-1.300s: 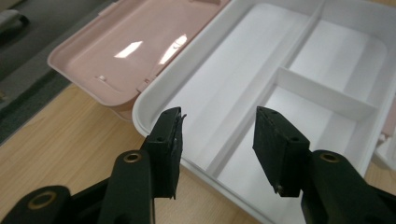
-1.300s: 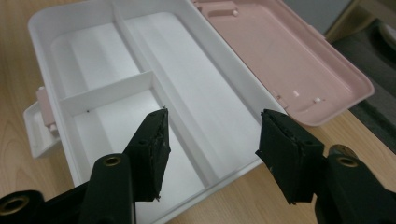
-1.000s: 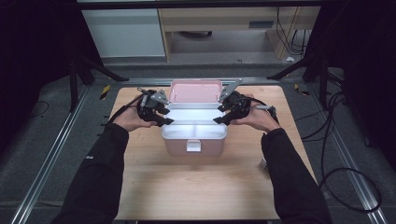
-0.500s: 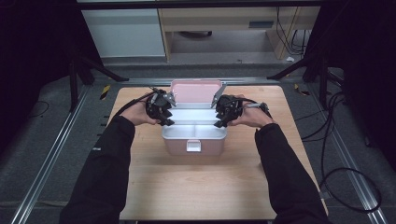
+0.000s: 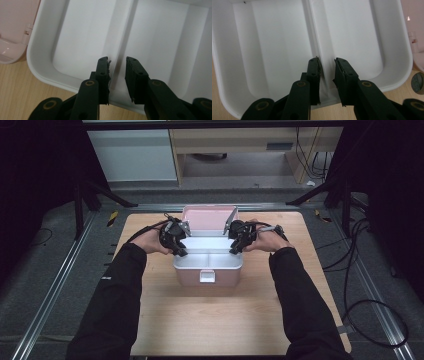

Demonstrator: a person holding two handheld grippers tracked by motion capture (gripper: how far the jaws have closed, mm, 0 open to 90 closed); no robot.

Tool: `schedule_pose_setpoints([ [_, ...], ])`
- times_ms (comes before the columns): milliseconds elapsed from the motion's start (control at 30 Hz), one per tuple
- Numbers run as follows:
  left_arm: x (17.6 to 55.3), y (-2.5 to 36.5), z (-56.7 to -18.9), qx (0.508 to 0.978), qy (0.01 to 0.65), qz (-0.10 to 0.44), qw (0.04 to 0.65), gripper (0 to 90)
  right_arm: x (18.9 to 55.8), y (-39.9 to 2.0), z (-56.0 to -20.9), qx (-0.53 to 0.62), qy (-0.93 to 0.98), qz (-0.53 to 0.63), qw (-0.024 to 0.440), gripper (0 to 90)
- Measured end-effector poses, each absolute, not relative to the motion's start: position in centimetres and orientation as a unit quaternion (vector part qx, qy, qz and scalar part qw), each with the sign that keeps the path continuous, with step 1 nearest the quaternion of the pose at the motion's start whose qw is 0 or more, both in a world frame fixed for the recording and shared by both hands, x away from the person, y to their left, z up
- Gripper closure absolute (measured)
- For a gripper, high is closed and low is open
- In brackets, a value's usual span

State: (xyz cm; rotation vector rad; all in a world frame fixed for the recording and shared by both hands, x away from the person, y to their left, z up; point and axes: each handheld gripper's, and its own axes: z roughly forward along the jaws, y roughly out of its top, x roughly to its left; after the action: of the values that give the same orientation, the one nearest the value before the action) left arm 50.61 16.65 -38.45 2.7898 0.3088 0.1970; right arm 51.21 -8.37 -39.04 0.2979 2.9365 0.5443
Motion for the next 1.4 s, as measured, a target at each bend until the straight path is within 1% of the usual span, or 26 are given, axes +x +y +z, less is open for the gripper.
schedule_pose_setpoints([
  [33,50.7,16.6,-38.4,0.979,0.107,0.069,0.159,74.8,51.2,-8.2,-39.0,0.098,0.978,0.171,0.071,74.8],
  [100,50.8,16.3,-38.3,0.982,0.104,0.071,0.144,76.0,51.2,-8.1,-38.9,0.099,0.978,0.168,0.069,76.0],
  [167,51.1,16.1,-38.2,0.984,0.100,0.071,0.130,79.0,51.2,-8.0,-38.9,0.101,0.979,0.164,0.064,79.1],
  [233,51.3,16.1,-38.2,0.984,0.103,0.063,0.130,80.3,51.1,-8.0,-38.9,0.102,0.980,0.160,0.061,82.5],
  [400,51.4,16.2,-38.2,0.984,0.103,0.057,0.133,81.1,51.1,-7.9,-38.9,0.098,0.981,0.157,0.062,83.0],
  [667,51.3,16.3,-37.9,0.984,0.100,0.063,0.134,81.6,51.1,-8.0,-38.7,0.101,0.980,0.159,0.063,83.8],
  [900,50.7,15.5,-36.8,0.988,0.079,0.075,0.108,84.2,50.8,-8.3,-38.2,0.093,0.979,0.167,0.071,84.9],
  [1167,49.6,15.2,-34.2,0.987,0.064,0.096,0.114,85.9,49.9,-9.2,-36.0,0.084,0.973,0.195,0.089,85.3],
  [1400,47.6,14.5,-31.6,0.988,0.045,0.096,0.116,87.4,48.4,-9.7,-33.3,0.075,0.975,0.184,0.100,85.0],
])
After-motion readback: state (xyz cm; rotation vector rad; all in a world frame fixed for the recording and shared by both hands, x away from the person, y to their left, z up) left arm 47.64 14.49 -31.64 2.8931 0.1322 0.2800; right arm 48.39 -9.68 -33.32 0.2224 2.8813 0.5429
